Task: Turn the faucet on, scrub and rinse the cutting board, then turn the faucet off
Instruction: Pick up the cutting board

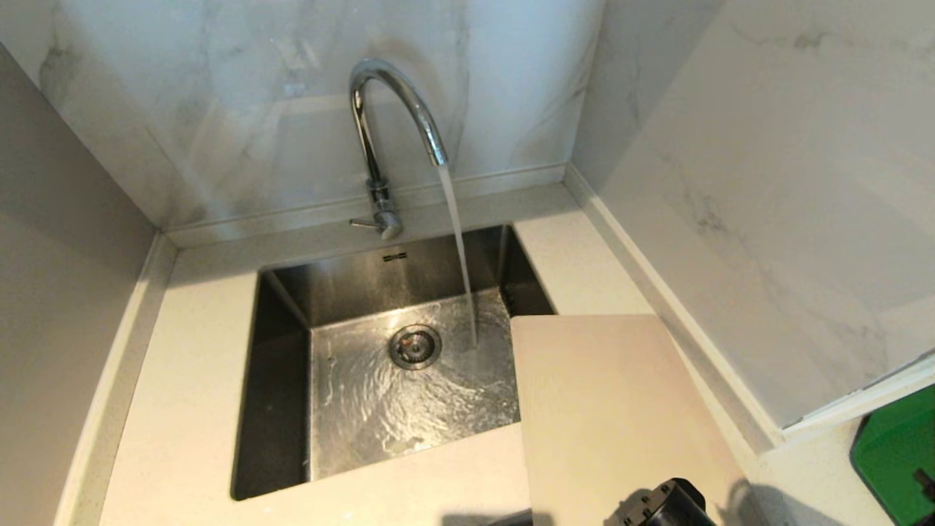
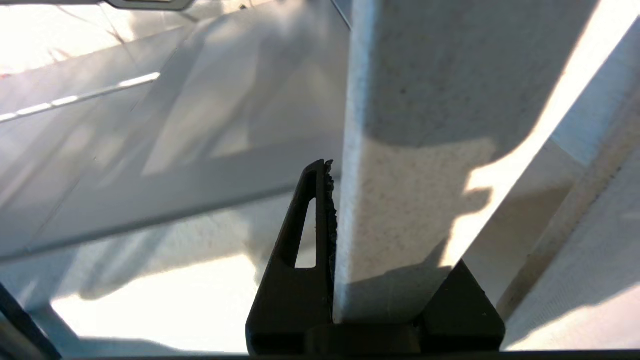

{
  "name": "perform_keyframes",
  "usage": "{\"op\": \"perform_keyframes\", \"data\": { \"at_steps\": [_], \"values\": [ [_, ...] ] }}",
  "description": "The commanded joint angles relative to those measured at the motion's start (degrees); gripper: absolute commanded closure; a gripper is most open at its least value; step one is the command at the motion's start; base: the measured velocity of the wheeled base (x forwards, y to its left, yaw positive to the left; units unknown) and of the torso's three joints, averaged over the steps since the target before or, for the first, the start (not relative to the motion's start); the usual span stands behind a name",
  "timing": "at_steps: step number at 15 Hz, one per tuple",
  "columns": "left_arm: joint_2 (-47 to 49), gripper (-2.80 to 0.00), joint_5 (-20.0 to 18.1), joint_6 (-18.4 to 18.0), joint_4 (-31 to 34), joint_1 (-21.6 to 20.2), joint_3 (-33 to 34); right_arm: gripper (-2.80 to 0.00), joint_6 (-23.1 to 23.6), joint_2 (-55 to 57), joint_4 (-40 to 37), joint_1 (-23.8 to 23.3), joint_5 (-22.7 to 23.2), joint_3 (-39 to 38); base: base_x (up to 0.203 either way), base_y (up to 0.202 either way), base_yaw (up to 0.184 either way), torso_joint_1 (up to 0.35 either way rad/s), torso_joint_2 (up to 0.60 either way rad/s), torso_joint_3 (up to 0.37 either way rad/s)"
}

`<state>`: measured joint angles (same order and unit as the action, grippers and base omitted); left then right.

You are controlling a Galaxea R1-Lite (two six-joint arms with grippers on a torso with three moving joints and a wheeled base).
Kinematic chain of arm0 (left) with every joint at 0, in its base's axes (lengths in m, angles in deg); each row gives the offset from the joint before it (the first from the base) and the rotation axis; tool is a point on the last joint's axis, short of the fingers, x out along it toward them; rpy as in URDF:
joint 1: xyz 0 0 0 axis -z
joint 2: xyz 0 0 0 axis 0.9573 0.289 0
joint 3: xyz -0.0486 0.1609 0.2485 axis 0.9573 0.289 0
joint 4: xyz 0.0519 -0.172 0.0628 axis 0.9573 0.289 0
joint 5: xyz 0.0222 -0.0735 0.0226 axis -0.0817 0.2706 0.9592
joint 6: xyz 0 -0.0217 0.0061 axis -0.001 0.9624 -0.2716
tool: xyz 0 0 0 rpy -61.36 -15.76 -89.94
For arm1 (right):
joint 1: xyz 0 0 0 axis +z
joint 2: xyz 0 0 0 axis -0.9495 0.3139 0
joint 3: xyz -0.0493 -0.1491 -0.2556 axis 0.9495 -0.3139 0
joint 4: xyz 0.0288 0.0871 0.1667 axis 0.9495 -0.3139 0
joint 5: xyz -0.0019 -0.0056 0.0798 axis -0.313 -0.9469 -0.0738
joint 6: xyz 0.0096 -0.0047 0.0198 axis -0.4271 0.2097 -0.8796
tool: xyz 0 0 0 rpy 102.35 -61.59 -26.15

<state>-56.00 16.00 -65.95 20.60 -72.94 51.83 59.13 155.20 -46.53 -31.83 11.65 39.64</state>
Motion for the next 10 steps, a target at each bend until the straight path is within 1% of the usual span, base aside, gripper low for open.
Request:
{"op": "perform_keyframes", "data": {
  "at_steps": [1,3,5,10],
  "values": [
    [0.0,0.0,0.0,0.0,0.0,0.0,0.0,0.0,0.7,-3.4,-2.9,0.0,-0.6,2.7,0.0,0.0,0.0,0.0,0.0,0.0],
    [0.0,0.0,0.0,0.0,0.0,0.0,0.0,0.0,0.9,-5.1,-5.9,-0.1,-0.7,4.0,0.0,0.0,0.0,0.0,0.0,0.0],
    [0.0,0.0,0.0,0.0,0.0,0.0,0.0,0.0,2.3,-7.4,-8.7,-0.1,-1.7,5.6,0.0,0.0,0.0,0.0,0.0,0.0],
    [0.0,0.0,0.0,0.0,0.0,0.0,0.0,0.0,6.8,-12.4,-10.8,-0.1,-3.1,7.5,0.0,0.0,0.0,0.0,0.0,0.0]
  ]
}}
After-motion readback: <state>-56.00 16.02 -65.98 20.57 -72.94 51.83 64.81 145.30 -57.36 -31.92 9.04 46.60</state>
